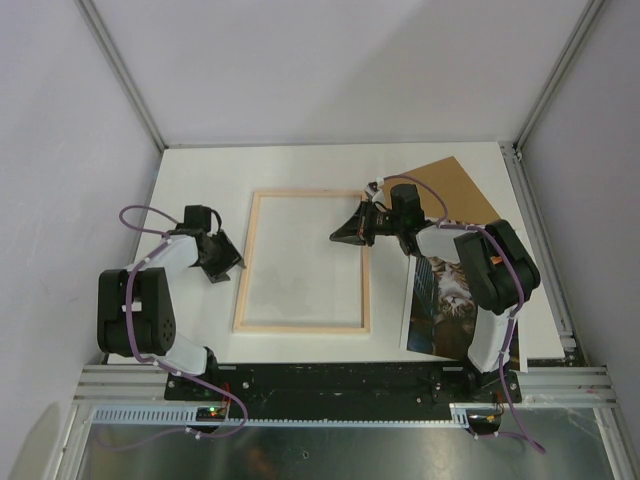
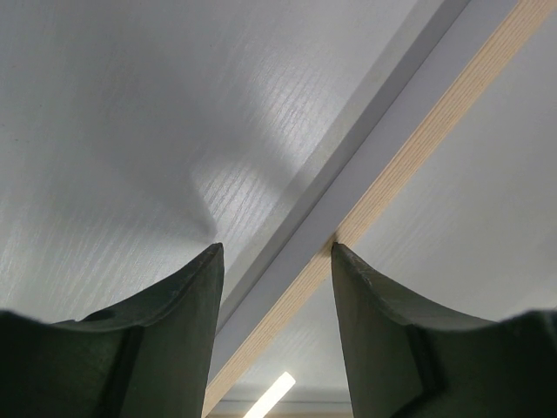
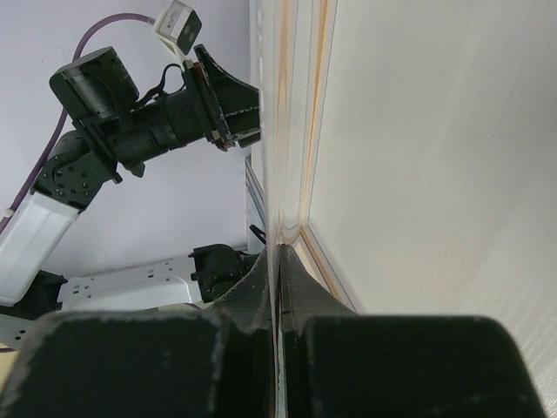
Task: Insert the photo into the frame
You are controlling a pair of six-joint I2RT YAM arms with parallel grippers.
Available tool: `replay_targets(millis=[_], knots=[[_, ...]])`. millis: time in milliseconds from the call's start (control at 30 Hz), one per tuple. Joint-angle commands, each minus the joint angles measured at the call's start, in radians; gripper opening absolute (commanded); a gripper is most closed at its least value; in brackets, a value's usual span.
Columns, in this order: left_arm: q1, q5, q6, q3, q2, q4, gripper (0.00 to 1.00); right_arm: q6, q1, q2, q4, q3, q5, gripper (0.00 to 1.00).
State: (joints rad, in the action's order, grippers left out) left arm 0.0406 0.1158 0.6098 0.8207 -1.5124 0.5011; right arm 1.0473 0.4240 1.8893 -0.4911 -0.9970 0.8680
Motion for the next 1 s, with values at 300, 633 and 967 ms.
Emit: replay_targets(millis=[300,633,967], knots=[[0.006,0.003,-0.019,0.000,-0.003,-0.007,0.57,-0.011,0.014,-0.008,-0.003,-0.038,-0.025,0.00],[0.006,0.003,-0.018,-0.011,0.002,-0.009,0.57,-0.029,0.022,-0.017,0.017,-0.032,-0.036,0.00],[0.006,0.002,-0.017,-0.012,-0.001,-0.009,0.57,-0.024,0.020,-0.027,0.001,-0.013,-0.037,0.00]])
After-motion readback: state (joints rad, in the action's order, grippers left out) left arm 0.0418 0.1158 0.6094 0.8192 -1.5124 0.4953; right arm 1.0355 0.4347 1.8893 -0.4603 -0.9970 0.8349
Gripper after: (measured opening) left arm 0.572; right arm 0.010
